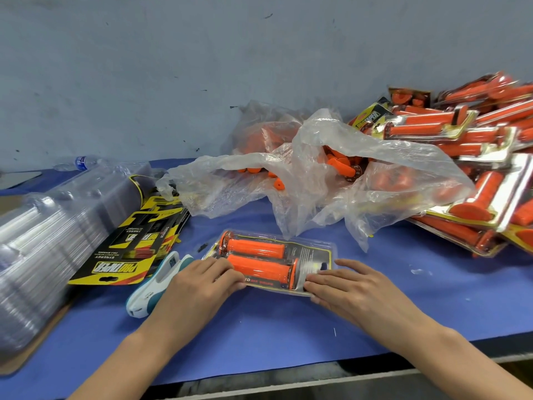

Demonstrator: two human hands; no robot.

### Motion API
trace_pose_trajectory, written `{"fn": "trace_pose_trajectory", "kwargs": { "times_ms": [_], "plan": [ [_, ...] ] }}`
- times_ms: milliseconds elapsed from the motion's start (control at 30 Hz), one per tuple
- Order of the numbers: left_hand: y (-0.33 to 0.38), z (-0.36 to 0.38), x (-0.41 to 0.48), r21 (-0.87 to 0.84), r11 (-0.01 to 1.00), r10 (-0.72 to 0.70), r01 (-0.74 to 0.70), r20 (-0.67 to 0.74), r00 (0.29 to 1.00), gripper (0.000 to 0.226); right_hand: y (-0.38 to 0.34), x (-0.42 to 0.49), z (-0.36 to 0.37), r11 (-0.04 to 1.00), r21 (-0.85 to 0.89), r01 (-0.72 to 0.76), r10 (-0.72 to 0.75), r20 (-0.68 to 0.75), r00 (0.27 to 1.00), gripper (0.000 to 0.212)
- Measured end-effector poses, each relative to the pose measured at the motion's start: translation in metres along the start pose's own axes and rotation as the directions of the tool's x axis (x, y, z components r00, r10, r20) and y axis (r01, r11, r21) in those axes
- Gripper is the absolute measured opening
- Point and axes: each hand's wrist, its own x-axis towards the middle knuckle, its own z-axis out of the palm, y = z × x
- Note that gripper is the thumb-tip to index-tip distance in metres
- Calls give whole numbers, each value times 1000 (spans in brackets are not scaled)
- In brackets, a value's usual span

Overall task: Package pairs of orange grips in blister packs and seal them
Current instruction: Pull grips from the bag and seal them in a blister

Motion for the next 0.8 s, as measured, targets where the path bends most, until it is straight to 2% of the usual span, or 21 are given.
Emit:
{"fn": "trace_pose_trajectory", "kwargs": {
  "times_ms": [167, 333, 500, 567, 700, 800],
  "plan": [
    [-1, 3, 1, 17, 1000, -4, 4, -12, 1000, 32, 1, 1, 0, 1000, -5, 12, -12, 41, 999, 49],
    [-3, 9, 0, 17, 1000, -7, 8, -5, 1000, 35, 0, 0, 1, 998, 40, -38, 33, 120, 992, 34],
    [-6, 11, -1, 2, 1000, -15, 15, 5, 1000, 35, 5, -2, 8, 994, 59, -96, 74, 295, 953, 31],
    [-7, 11, -2, -2, 1000, -9, 9, 3, 1000, 31, 10, -1, 10, 996, 32, -84, 68, 345, 936, 40],
    [-7, 11, 0, -19, 1000, -2, 2, -7, 1000, 28, 18, 4, 12, 996, -2, -92, 85, 401, 912, 81],
    [-8, 11, -1, -40, 999, 4, -5, -14, 1000, 27, 24, 7, 12, 993, -26, -114, 116, 376, 919, 86]
  ]
}}
